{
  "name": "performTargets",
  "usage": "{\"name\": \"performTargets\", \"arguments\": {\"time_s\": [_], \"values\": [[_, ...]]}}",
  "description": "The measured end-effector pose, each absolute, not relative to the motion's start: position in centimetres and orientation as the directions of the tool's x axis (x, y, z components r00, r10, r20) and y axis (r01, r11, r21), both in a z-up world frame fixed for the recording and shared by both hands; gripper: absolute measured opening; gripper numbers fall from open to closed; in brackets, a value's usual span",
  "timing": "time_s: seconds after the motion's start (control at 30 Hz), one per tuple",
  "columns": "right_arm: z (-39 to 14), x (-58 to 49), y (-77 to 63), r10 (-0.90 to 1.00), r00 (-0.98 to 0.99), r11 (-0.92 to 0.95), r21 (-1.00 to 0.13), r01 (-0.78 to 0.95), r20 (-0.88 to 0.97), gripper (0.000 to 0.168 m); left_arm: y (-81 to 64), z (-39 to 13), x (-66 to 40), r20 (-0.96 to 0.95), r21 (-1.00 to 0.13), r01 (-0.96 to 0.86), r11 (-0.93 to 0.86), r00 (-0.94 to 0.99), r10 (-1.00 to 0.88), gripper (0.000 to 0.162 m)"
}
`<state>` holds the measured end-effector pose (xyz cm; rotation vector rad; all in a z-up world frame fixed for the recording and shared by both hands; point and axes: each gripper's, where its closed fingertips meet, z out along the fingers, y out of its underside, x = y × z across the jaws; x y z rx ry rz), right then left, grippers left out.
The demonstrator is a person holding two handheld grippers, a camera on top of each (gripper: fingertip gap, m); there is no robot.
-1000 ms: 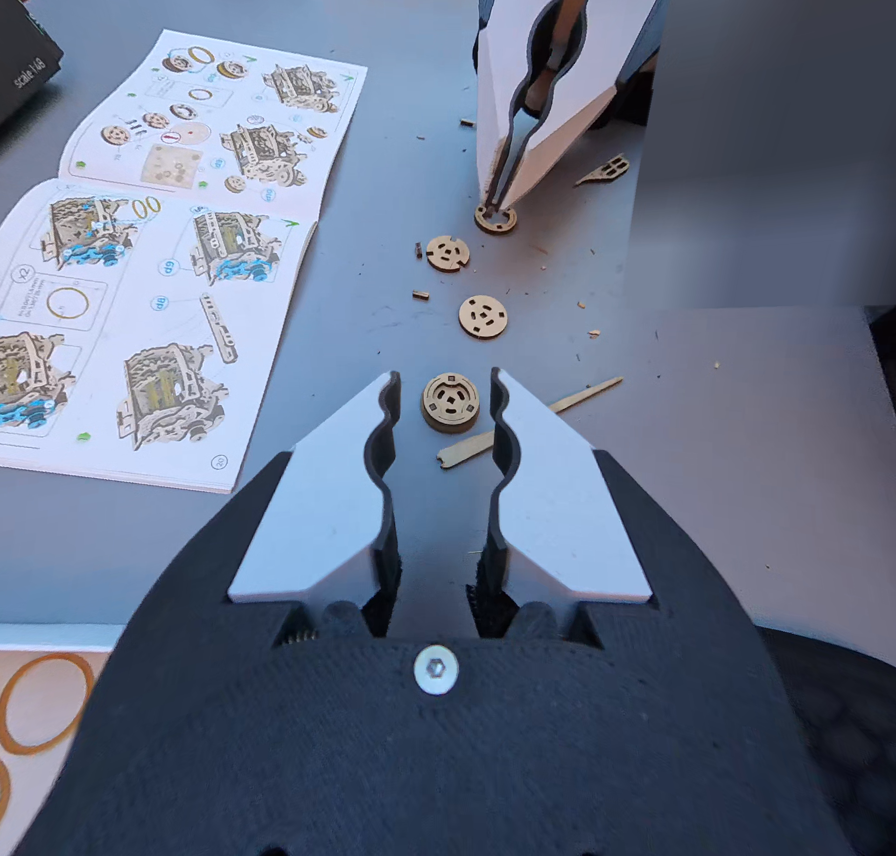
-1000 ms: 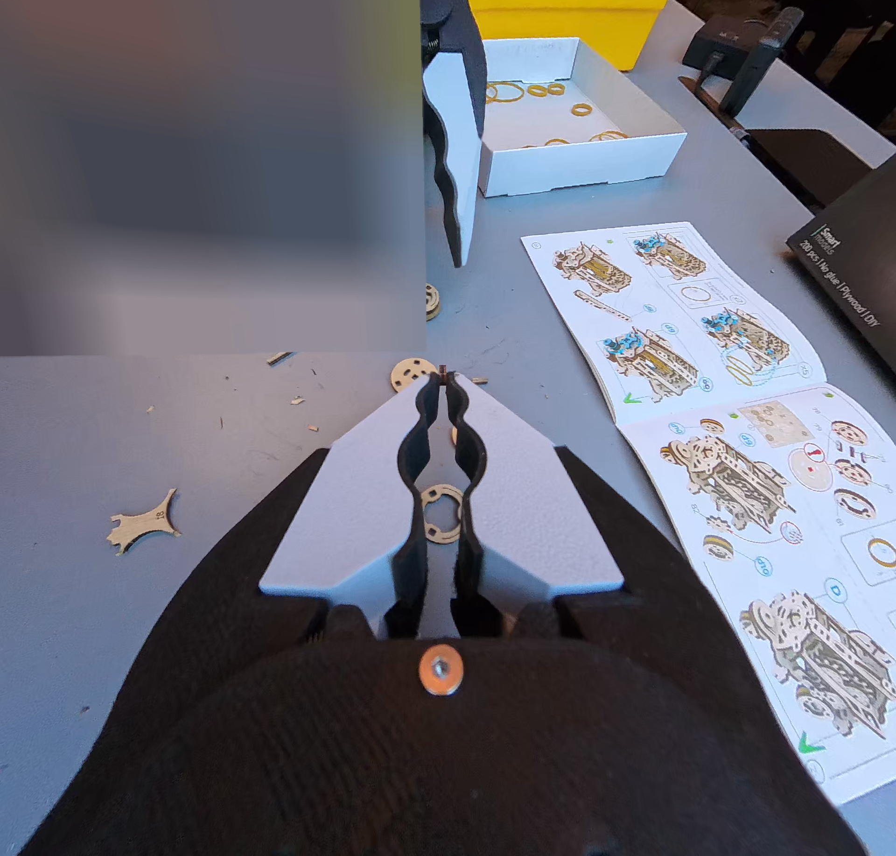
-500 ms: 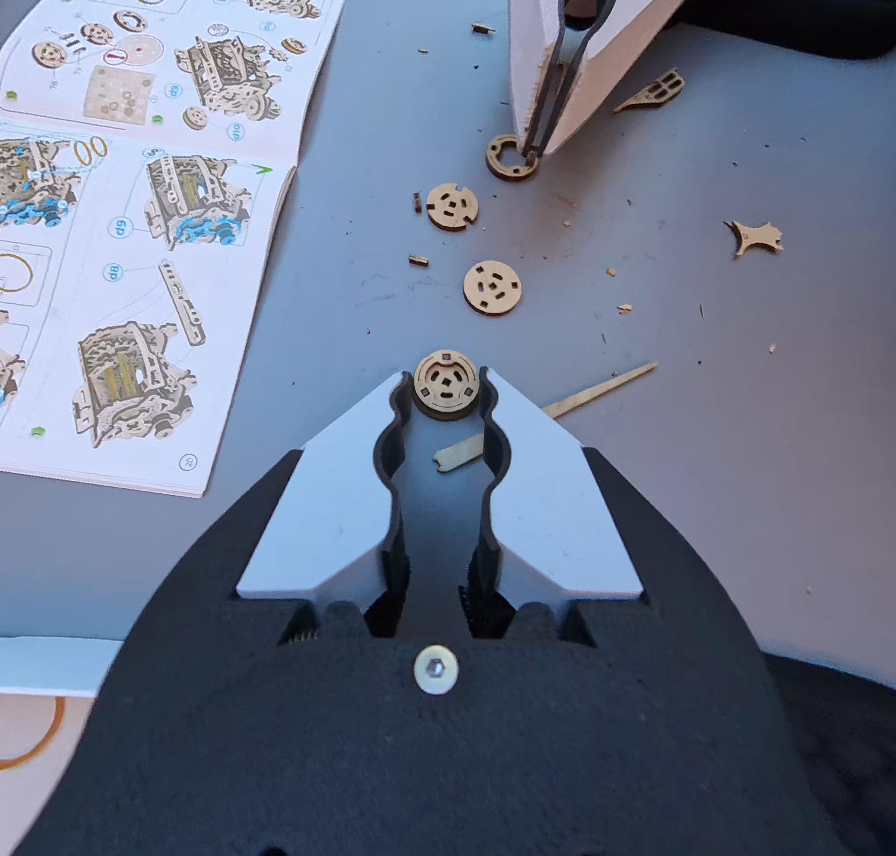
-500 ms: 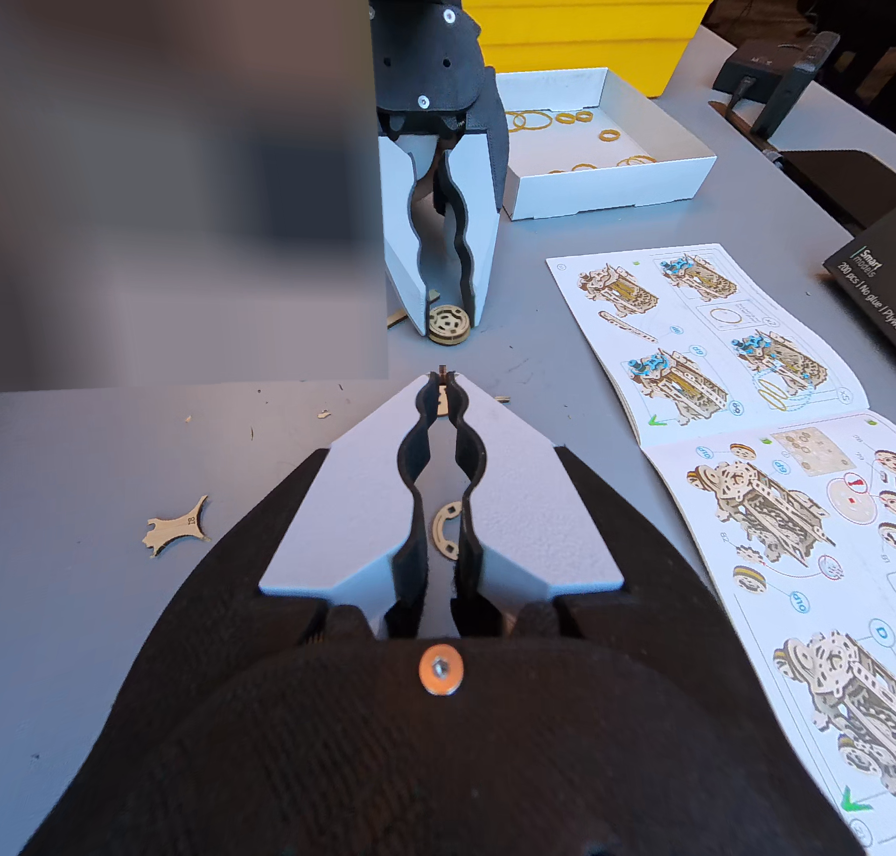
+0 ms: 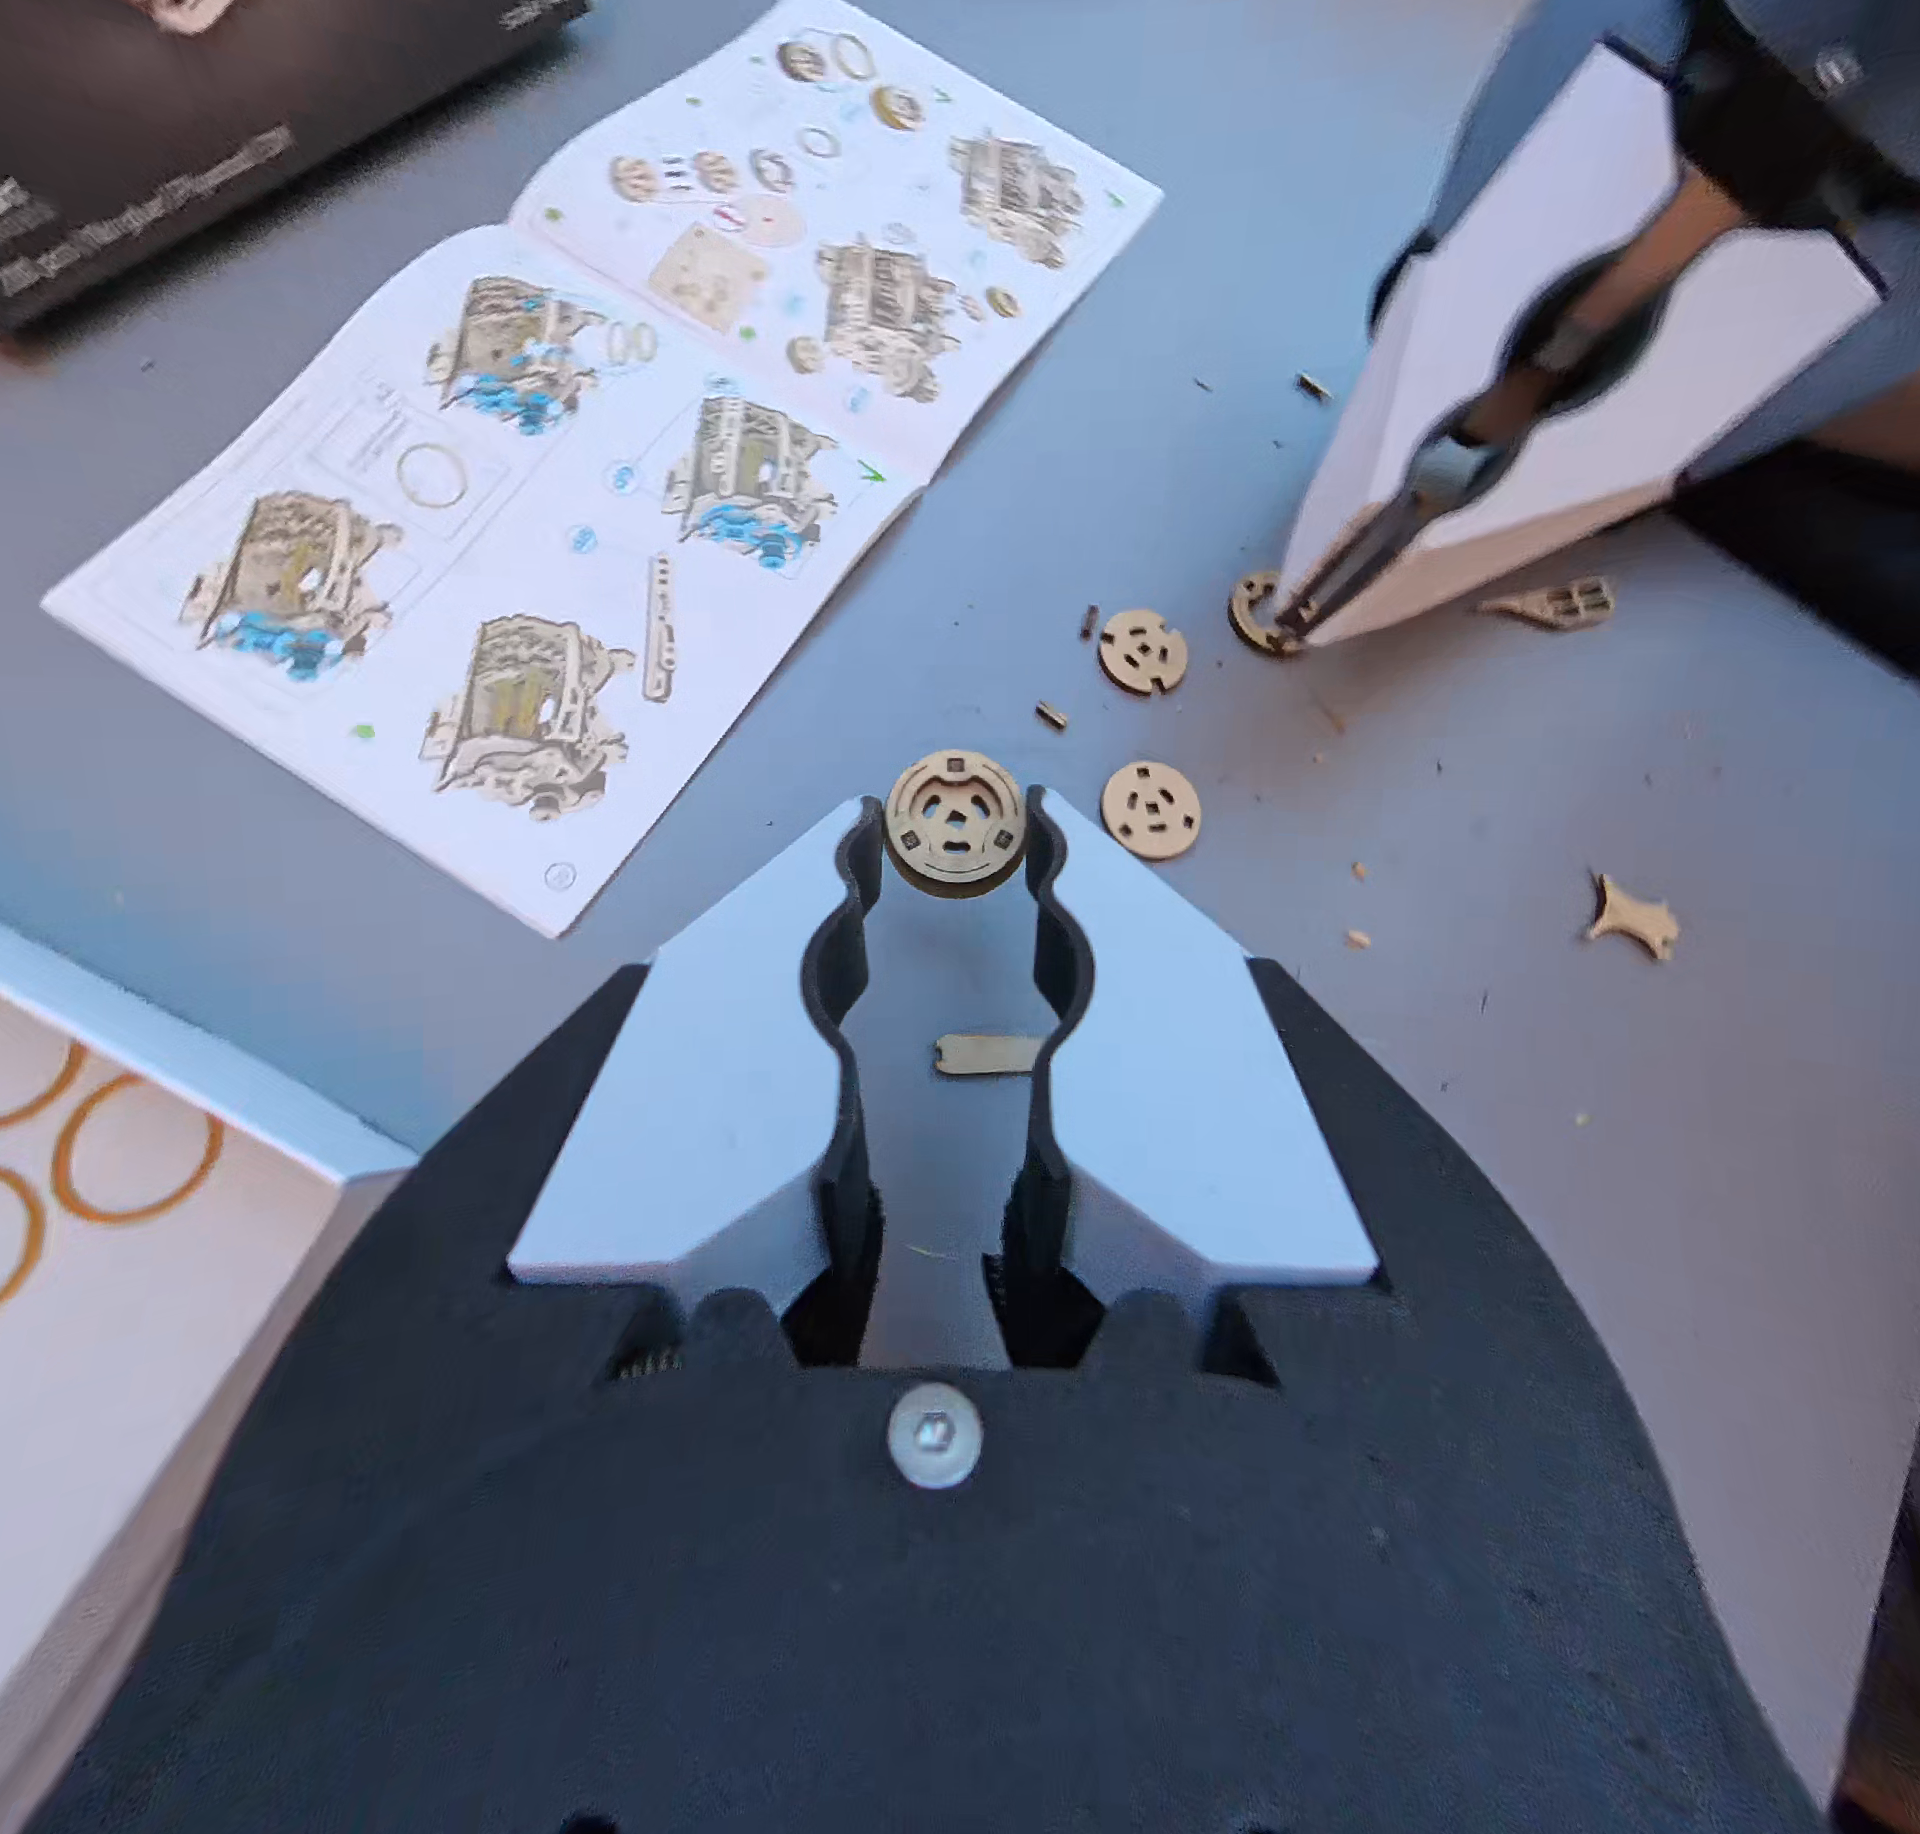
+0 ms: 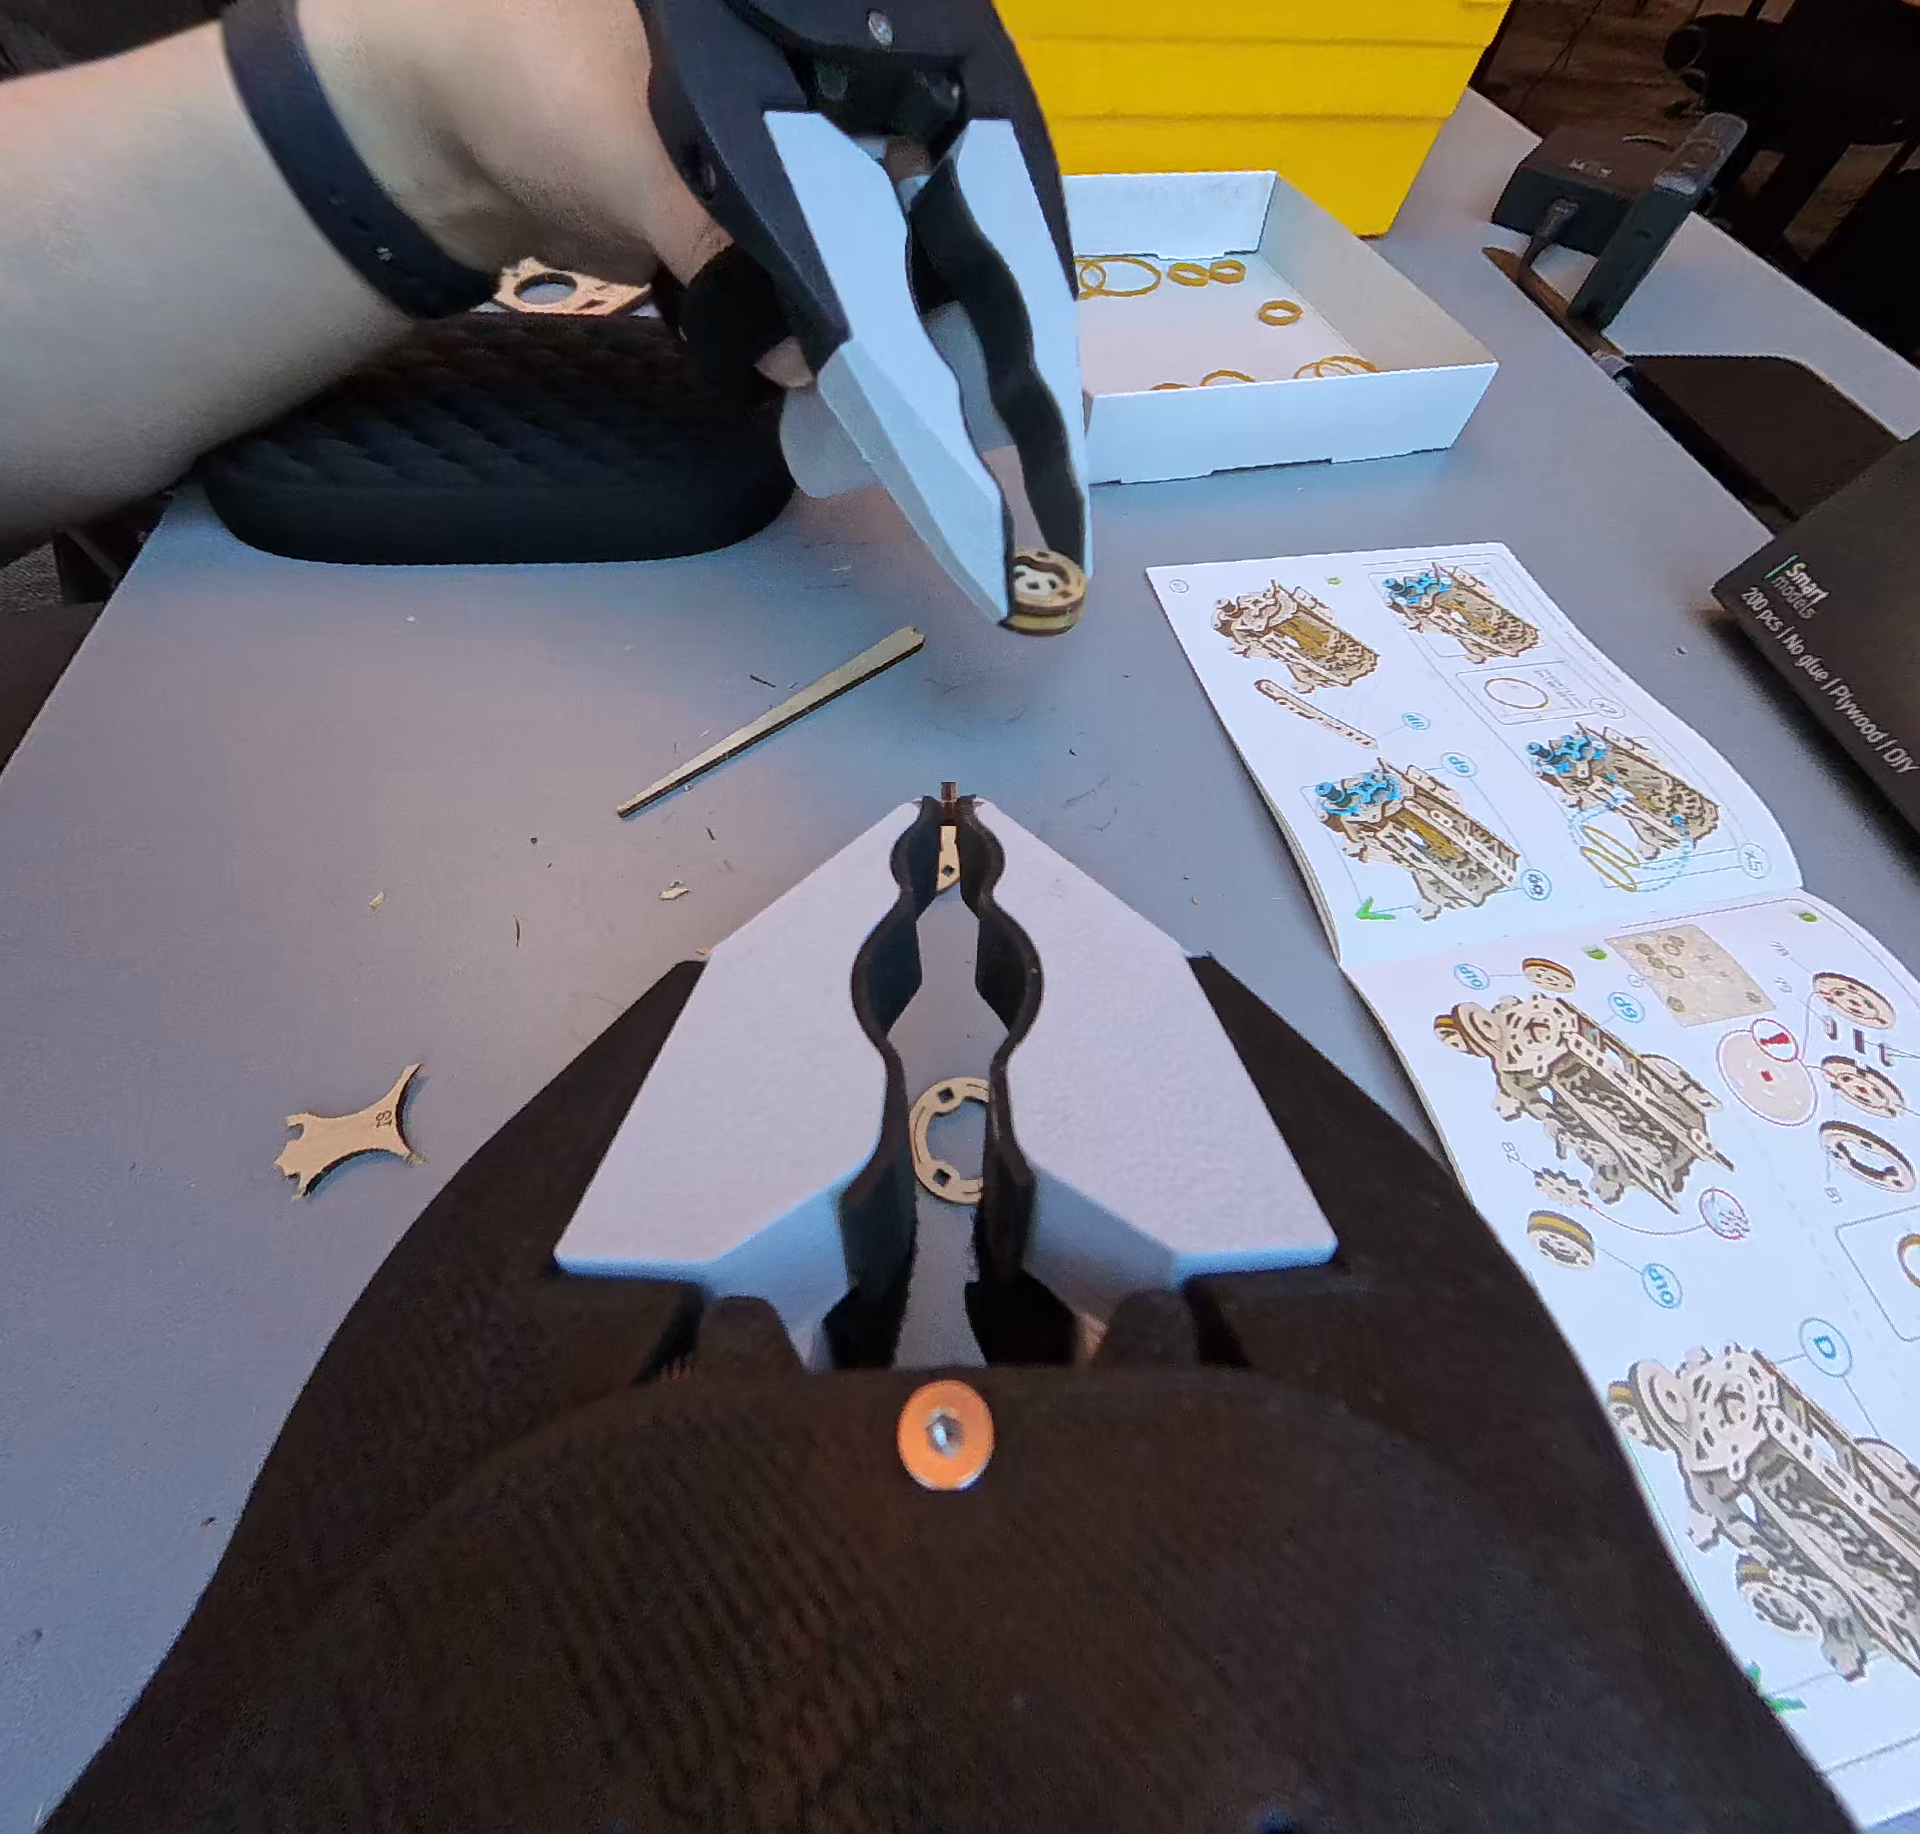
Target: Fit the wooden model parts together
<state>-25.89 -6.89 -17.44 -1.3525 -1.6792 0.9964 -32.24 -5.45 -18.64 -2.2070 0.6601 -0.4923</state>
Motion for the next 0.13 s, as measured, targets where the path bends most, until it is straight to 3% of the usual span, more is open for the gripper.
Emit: {"name": "performTargets", "arguments": {"time_s": [0.13], "values": [[-17.2,-25.8,-6.6,0.986,-0.151,0.131,-0.909,0.395,0.076,0.001,-5.8,-20.0,-32.3,0.196,-0.716,-0.175,-0.675,0.878,-0.436,0.026]]}}
